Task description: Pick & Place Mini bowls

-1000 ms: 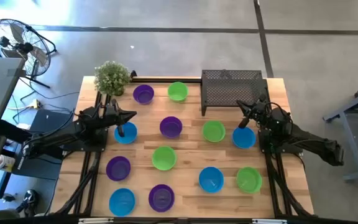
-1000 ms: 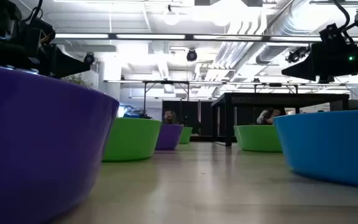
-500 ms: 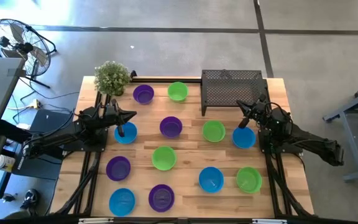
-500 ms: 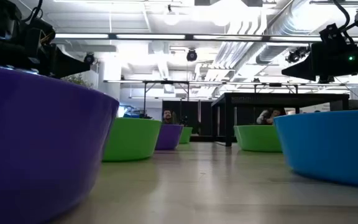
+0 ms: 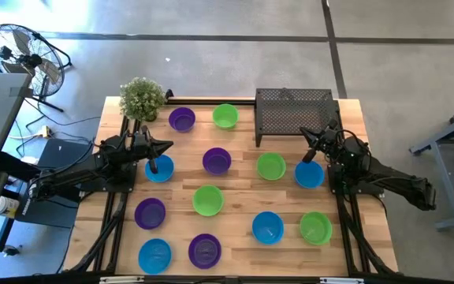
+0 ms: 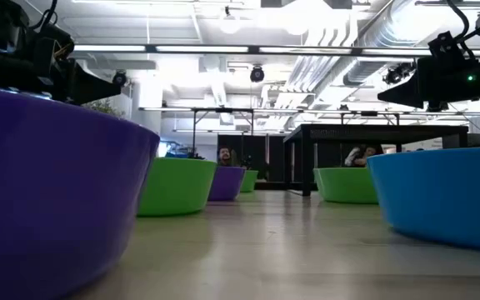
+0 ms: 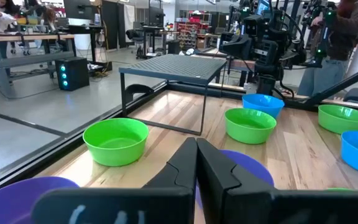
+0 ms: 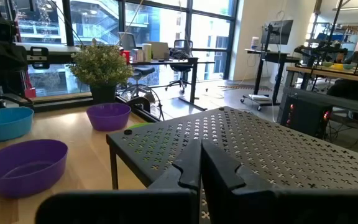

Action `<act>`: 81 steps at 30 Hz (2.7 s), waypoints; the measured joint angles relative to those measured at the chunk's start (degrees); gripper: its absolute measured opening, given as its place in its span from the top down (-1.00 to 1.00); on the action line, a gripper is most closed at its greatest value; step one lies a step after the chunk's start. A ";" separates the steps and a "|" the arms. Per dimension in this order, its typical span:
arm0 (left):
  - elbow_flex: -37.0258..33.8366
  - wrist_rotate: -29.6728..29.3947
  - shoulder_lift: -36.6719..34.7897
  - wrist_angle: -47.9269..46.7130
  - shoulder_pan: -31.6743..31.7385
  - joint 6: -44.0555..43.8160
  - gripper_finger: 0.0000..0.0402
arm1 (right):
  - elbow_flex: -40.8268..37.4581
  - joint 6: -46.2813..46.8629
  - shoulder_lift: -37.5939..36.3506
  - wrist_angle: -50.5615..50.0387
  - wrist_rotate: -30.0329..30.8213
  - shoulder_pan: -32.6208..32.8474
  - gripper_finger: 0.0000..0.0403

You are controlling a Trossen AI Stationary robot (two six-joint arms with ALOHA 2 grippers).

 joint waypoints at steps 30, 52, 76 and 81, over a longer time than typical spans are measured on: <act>-0.02 0.00 0.00 0.00 0.02 0.00 1.00 | 0.00 0.00 0.00 0.00 -0.01 -0.01 1.00; 0.00 2.84 0.66 0.26 0.00 -3.30 1.00 | -0.01 0.00 0.00 0.00 0.01 0.01 1.00; 0.02 3.18 0.68 -0.22 0.00 -3.54 1.00 | 4.83 6.94 2.91 15.86 -15.46 0.08 1.00; 0.02 3.08 0.68 -0.26 0.00 -3.61 1.00 | 9.73 4.05 8.21 11.58 -16.34 1.84 1.00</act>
